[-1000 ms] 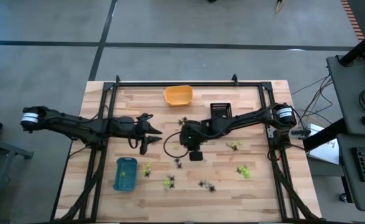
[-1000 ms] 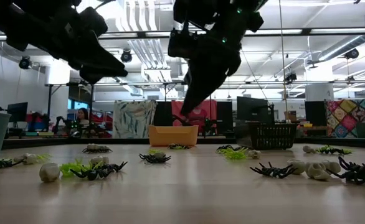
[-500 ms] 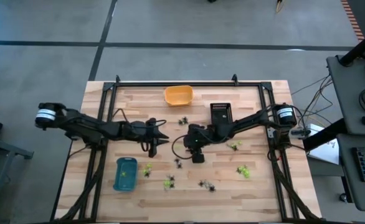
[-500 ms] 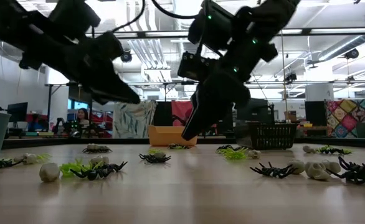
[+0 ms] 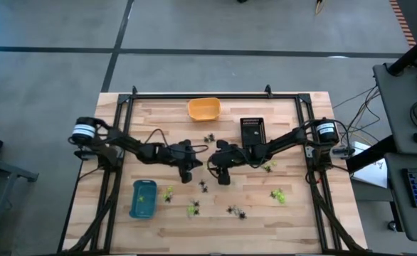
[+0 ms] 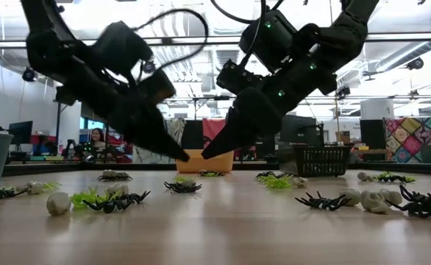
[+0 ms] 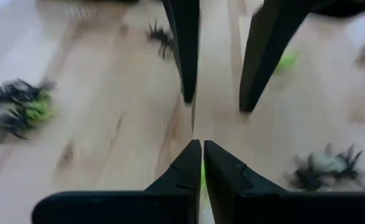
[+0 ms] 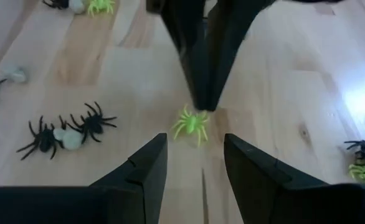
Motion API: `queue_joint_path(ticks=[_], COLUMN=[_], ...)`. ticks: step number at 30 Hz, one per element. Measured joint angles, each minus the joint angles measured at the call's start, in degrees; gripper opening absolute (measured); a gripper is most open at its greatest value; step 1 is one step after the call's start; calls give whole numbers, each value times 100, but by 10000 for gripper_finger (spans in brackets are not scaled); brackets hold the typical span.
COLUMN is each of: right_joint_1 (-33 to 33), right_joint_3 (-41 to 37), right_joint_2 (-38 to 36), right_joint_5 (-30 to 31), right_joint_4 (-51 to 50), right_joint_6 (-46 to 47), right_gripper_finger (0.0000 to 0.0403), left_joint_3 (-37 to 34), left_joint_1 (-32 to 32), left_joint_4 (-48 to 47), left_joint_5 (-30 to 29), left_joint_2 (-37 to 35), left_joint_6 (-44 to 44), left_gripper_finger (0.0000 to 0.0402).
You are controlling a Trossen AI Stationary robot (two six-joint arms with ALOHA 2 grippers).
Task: Sort Halloween decoration
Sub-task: Put the green spider toy into the blue bin
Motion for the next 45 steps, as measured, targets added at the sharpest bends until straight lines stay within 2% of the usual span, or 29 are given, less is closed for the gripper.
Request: queue_joint_path(ticks=[7,14,27,38,45], right_joint_1=[0,-65,-164,-164,-164], right_joint_3=[16,20,92,114,156], right_joint_2=[339,851,865,861,917], right_joint_5=[-108,-423,-417,-420,-433], right_joint_4=[122,1165,1163,1118,1117], right_joint_6=[240,490,587,603,662], right_gripper_finger=[151,152,171,173,194], left_joint_3=[78,78,65,63,76], left_joint_1=[7,7,7,7,7], left_joint_4=[-291,-286,-1026,-733,-668], left_joint_5=[4,2,4,4,2], left_joint_2=[249,263,-444,90,251], left_joint_6=[33,11,394,344,224], left_gripper_finger=[0,0,0,0,0])
